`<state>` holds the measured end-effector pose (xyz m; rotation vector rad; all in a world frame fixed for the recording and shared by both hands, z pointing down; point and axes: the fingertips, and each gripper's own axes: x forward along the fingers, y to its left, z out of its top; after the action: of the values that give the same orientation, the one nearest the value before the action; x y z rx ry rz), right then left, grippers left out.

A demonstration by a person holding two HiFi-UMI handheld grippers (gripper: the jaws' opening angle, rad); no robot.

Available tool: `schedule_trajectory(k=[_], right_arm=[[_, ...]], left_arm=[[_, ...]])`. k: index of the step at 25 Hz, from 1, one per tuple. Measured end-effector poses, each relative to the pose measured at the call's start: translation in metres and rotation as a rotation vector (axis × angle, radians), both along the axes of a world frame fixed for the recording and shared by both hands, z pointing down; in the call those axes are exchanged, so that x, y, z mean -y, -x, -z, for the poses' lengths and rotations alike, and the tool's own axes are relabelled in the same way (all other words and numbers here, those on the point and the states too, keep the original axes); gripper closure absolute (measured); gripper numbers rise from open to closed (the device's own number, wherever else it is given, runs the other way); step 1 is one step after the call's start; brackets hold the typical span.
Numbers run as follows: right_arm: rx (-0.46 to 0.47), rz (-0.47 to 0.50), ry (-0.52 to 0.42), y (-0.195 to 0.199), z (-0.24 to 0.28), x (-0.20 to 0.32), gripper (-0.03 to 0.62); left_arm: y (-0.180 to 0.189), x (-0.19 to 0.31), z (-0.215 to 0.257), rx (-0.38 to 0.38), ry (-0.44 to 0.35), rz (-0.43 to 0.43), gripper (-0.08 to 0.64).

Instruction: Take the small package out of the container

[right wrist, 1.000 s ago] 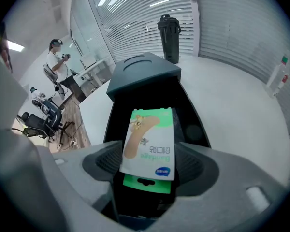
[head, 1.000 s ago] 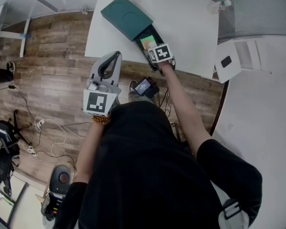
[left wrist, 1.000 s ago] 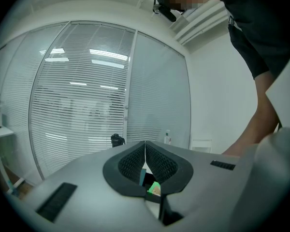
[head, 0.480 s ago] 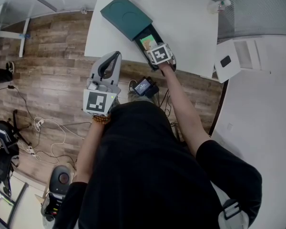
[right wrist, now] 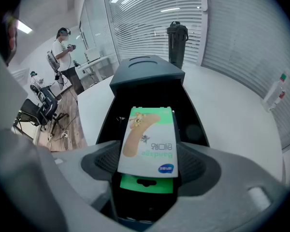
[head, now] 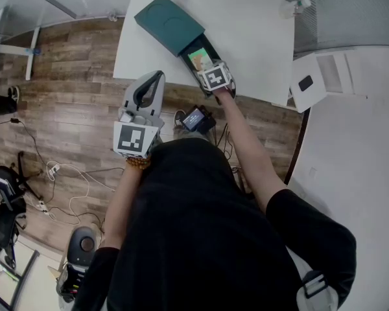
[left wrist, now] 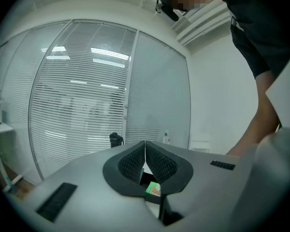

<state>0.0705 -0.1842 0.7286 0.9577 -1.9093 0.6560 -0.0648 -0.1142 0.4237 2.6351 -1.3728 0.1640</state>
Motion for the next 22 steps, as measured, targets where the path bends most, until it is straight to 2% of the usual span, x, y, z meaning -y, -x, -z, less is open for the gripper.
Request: schedule_trajectory(k=[13,17,22], right_arm=[[0.000,0.008,-0.007,0.002,0.003,-0.004,0.241],[0.008,0.009,-0.015,0.004,0.004,-0.004,0.242],[0.001,0.012,-0.036,0.002,0.008,-0.008,0.244]], left_arm=[[-0.009,-0.008,0.006,-0.004,-0.011,-0.014,0.558],[-0.012,-0.010,0.007,0.010,-0.042,-0.038,0.558],[-0.015,-0.018,0.009,-0.002,-0.032,-0.025,0.558]])
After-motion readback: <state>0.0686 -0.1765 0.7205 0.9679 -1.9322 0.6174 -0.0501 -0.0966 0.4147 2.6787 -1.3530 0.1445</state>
